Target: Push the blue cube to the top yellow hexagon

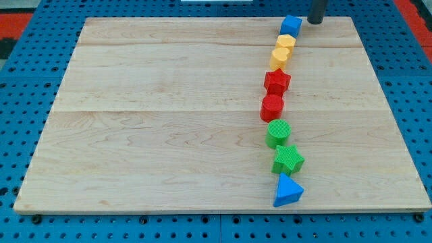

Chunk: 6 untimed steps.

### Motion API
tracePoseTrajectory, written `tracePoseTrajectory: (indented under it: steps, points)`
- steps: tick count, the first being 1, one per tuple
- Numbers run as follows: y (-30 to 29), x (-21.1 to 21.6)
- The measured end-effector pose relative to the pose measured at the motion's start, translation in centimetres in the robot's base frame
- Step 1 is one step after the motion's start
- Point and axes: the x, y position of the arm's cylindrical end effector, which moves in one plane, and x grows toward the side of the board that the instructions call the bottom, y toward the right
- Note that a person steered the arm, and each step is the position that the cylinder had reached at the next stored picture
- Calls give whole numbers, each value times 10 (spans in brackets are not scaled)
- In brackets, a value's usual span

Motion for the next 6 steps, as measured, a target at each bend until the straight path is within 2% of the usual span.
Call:
tracePoseTrajectory:
  steps: [1,6]
  points:
    - [-22,0]
    - [-57,2]
